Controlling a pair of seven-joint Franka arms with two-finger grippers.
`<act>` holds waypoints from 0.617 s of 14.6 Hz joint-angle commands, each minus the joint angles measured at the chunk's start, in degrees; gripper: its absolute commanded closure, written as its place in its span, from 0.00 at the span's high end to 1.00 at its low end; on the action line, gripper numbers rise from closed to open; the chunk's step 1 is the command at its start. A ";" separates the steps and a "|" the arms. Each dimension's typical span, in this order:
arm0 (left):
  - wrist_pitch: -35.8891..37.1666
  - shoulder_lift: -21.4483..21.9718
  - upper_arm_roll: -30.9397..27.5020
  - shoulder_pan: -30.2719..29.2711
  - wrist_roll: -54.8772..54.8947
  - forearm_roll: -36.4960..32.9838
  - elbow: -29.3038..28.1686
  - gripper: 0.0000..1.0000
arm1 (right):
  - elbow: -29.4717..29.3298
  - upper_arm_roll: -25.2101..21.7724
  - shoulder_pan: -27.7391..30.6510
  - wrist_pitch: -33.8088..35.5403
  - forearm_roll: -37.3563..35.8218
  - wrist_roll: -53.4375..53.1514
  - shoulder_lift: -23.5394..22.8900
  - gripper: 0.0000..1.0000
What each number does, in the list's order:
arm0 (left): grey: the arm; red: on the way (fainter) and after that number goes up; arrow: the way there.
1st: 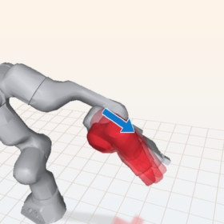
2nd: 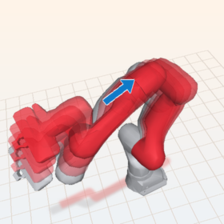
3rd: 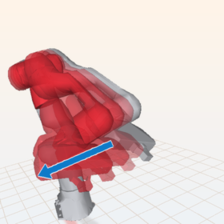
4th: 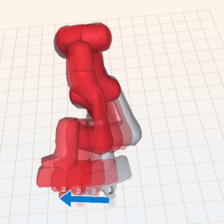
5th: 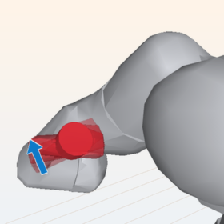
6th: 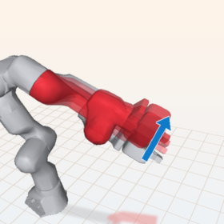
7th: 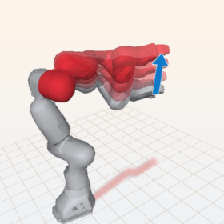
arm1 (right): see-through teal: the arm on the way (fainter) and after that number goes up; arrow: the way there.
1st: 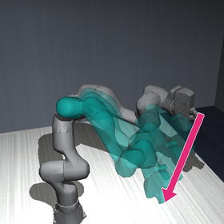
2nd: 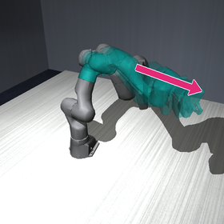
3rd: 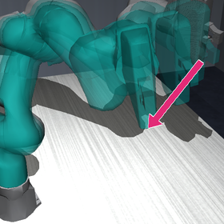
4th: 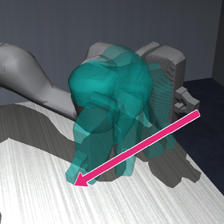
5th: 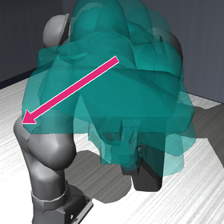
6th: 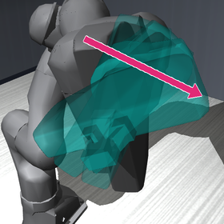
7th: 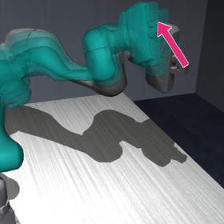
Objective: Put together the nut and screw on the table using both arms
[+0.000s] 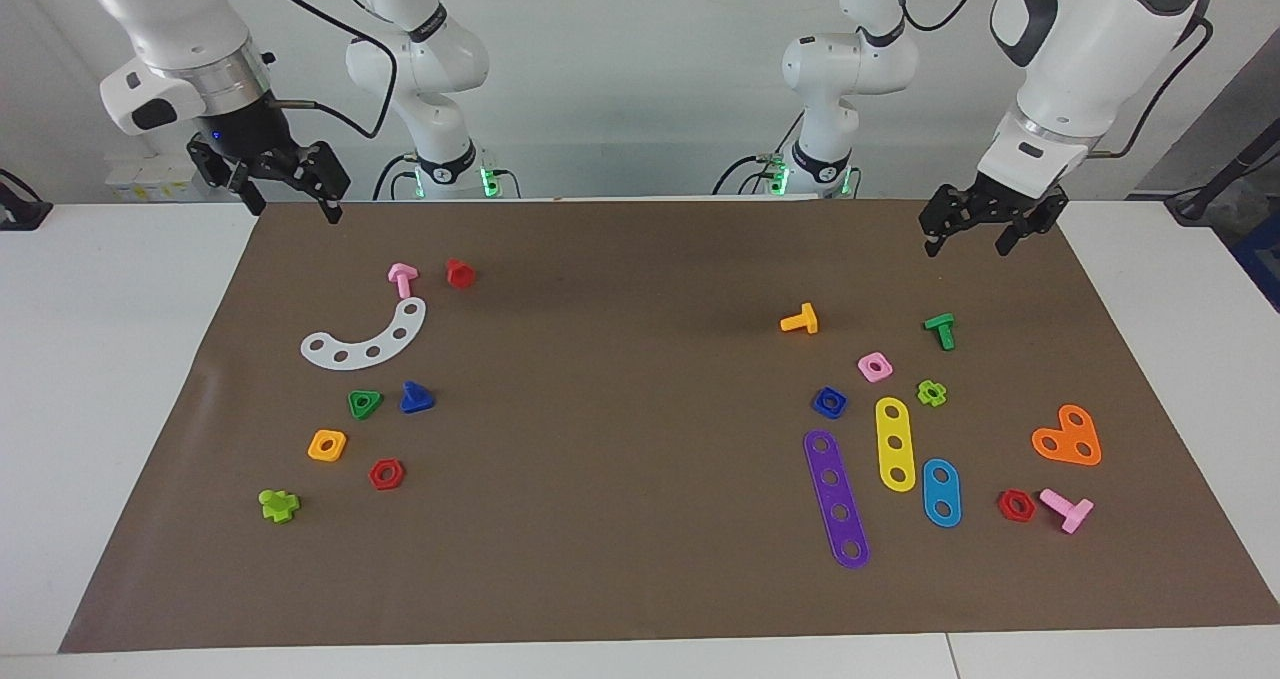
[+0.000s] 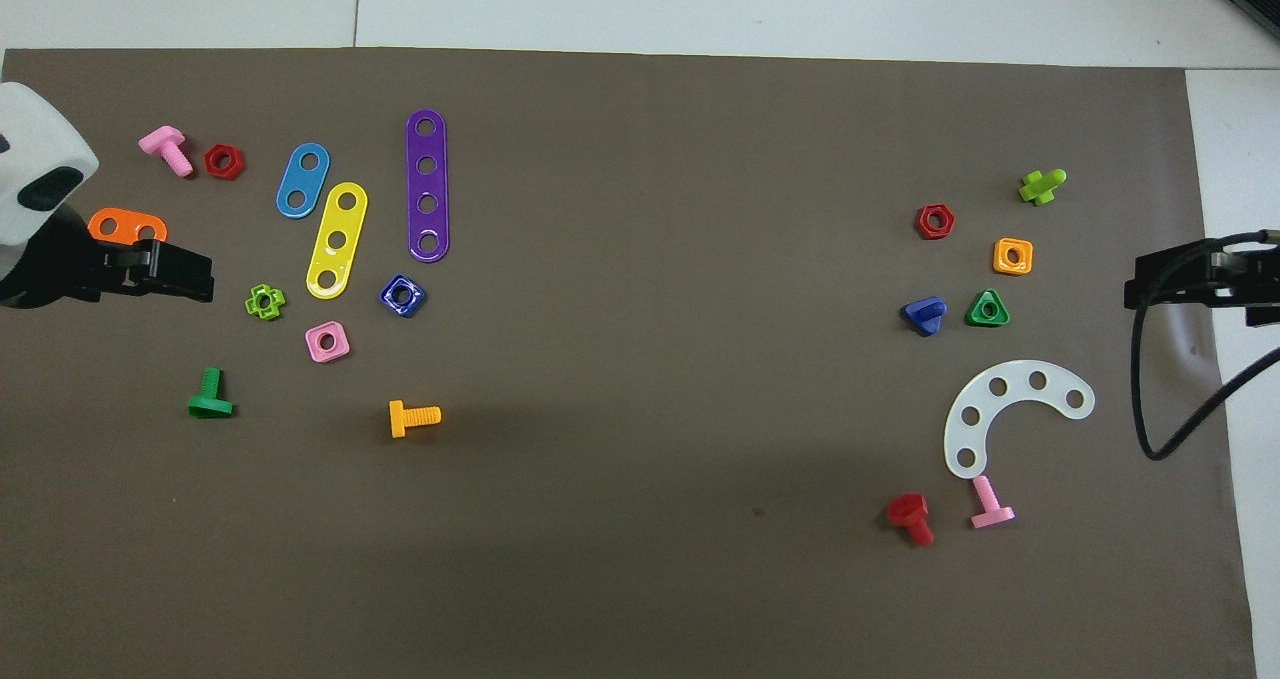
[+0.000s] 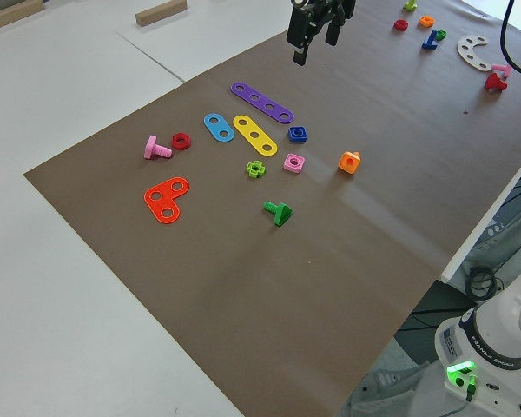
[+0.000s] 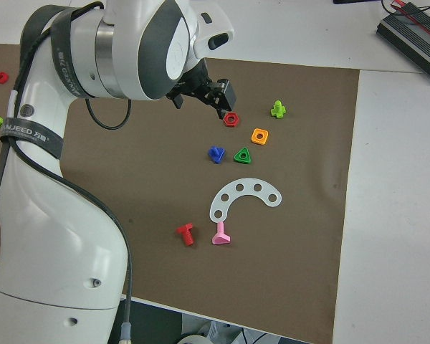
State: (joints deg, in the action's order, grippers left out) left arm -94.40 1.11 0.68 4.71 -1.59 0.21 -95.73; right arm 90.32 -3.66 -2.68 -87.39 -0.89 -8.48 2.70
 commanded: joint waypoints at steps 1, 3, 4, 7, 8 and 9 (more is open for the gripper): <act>-0.43 1.35 0.46 -0.84 -0.35 0.23 -1.47 1.00 | 1.52 0.67 0.84 -0.59 0.45 1.10 1.16 1.00; -0.43 1.26 0.46 -0.75 -0.35 0.23 -1.47 1.00 | 1.43 0.67 0.93 -0.59 0.54 1.45 1.16 1.00; -0.43 1.26 0.46 -0.84 -0.35 0.23 -1.47 1.00 | 1.43 0.67 0.84 -0.59 0.54 1.02 1.16 1.00; -0.43 1.26 0.46 -0.75 -0.35 0.23 -1.47 1.00 | 4.93 0.67 0.84 -2.68 0.45 2.06 2.74 1.00; -0.43 1.26 0.46 -0.84 -0.35 0.23 -1.47 1.00 | 5.99 0.67 0.93 -4.70 0.54 4.07 3.09 1.00; -0.43 1.26 0.46 -0.75 -0.35 0.23 -1.47 1.00 | 6.09 0.67 1.36 -5.16 0.54 6.96 3.10 1.00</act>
State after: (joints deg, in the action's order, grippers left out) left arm -94.40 1.11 0.68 4.71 -1.59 0.21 -95.73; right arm 92.67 -3.65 -2.67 -89.67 -0.89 -6.36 3.42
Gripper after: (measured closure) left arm 0.000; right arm 0.000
